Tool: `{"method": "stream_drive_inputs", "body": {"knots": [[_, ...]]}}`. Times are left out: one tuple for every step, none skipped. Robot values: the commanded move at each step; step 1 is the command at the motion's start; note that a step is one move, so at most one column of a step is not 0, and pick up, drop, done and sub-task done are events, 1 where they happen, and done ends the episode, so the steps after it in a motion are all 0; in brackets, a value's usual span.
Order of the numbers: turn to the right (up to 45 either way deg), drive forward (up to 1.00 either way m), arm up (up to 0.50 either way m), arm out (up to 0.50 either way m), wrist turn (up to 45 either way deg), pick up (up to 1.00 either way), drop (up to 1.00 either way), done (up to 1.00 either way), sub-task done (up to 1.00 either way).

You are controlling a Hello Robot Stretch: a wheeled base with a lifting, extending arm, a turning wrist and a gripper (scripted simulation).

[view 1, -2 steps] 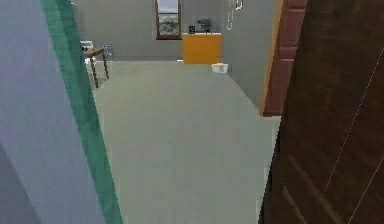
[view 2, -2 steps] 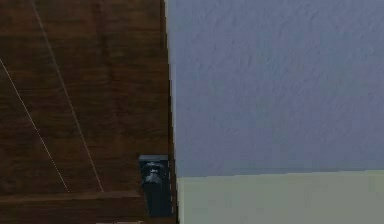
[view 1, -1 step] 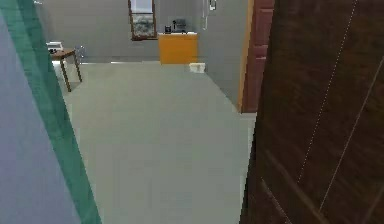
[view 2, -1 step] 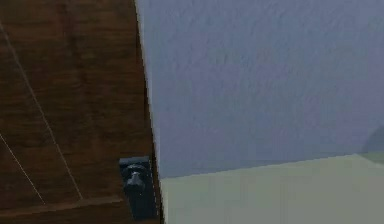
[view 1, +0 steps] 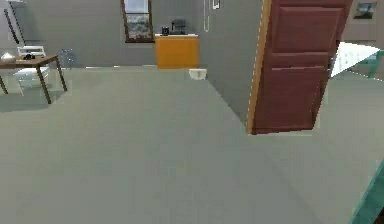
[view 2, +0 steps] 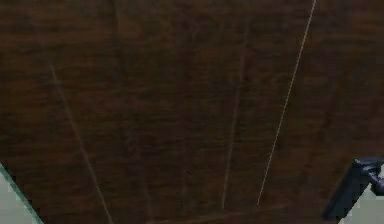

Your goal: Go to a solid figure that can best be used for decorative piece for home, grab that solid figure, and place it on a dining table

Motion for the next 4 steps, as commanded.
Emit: {"method": "stream_drive_inputs", "body": {"knots": [[-36.0, 0.0, 0.0, 0.0, 0.0, 0.0, 0.0, 0.0, 0.0], [0.0, 0.7, 0.0, 0.0, 0.0, 0.0, 0.0, 0.0, 0.0], [-45.0, 0.0, 0.0, 0.0, 0.0, 0.0, 0.0, 0.0, 0.0], [0.0, 1.0, 0.0, 0.0, 0.0, 0.0, 0.0, 0.0, 0.0]]}}
